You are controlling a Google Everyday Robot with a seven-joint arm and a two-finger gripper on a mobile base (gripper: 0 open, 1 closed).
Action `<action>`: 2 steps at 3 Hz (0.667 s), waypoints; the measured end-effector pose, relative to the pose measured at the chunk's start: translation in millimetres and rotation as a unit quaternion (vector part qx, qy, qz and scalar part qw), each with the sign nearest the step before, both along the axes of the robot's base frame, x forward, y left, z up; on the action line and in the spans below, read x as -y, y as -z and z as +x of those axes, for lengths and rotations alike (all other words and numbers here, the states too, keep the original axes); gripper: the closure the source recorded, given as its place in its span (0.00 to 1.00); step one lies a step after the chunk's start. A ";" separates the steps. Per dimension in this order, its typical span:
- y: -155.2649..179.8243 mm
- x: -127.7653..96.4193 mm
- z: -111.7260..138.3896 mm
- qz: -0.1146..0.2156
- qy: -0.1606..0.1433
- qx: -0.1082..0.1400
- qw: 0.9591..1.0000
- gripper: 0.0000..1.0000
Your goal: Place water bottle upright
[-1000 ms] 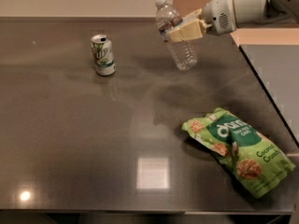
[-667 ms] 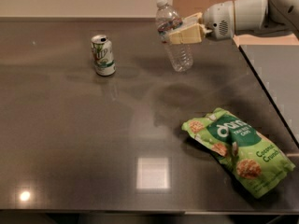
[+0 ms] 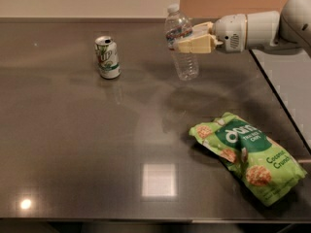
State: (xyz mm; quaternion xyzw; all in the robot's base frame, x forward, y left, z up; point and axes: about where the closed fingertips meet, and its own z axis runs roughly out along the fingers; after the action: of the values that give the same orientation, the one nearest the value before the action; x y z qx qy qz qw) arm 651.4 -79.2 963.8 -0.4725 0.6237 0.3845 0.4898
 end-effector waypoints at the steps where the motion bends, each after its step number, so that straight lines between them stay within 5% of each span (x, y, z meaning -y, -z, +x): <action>1: 9.4 2.1 -6.1 0.009 0.003 -0.010 1.000 1.00; 2: 18.8 0.8 -10.4 0.010 0.009 -0.026 1.000 1.00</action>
Offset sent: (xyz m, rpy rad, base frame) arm -0.0157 -0.0059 -0.0308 0.0217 0.0925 -0.0484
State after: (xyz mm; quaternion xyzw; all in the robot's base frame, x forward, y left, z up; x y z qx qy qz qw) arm 641.0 -80.0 944.9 -0.4515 0.6368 0.3982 0.4816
